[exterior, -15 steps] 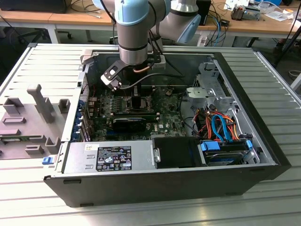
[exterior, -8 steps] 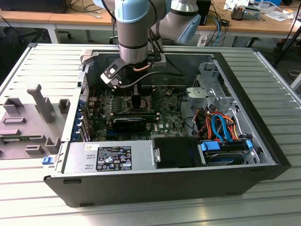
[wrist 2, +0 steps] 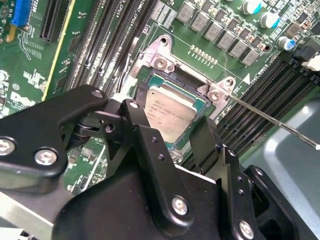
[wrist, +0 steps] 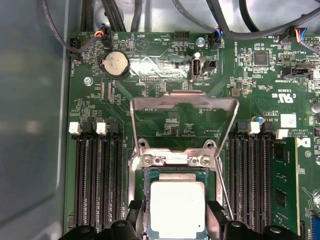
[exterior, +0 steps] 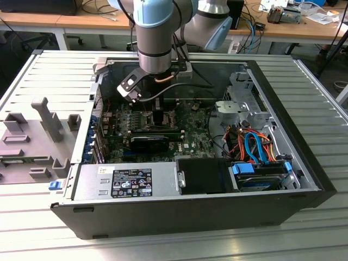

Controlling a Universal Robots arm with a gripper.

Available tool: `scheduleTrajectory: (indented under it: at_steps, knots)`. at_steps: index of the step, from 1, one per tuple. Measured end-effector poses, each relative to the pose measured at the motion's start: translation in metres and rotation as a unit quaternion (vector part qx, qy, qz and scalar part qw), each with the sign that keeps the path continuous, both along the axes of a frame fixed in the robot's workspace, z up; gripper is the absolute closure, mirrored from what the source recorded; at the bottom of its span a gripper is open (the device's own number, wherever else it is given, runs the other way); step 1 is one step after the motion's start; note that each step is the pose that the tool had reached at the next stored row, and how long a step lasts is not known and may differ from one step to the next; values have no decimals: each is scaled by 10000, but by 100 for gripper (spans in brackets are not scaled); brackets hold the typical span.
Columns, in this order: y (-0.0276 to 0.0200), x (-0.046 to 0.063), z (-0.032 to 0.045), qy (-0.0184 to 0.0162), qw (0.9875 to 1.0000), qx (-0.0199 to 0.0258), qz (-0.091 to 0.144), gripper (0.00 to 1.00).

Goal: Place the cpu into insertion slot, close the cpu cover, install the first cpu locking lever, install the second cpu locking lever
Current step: 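Place the cpu into insertion slot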

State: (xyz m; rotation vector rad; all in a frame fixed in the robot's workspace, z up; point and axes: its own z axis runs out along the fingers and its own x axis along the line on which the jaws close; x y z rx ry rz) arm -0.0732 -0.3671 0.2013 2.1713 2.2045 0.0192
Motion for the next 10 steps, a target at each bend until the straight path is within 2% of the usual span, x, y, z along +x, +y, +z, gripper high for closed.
scheduleTrajectory:
  at_steps: [2,9,10]
  knots:
    - [13,3,0,0,10000,-1,6,38]
    - [14,8,-2,1,10000,0,8,38]
    - [14,8,18,1,10000,1,8,38]
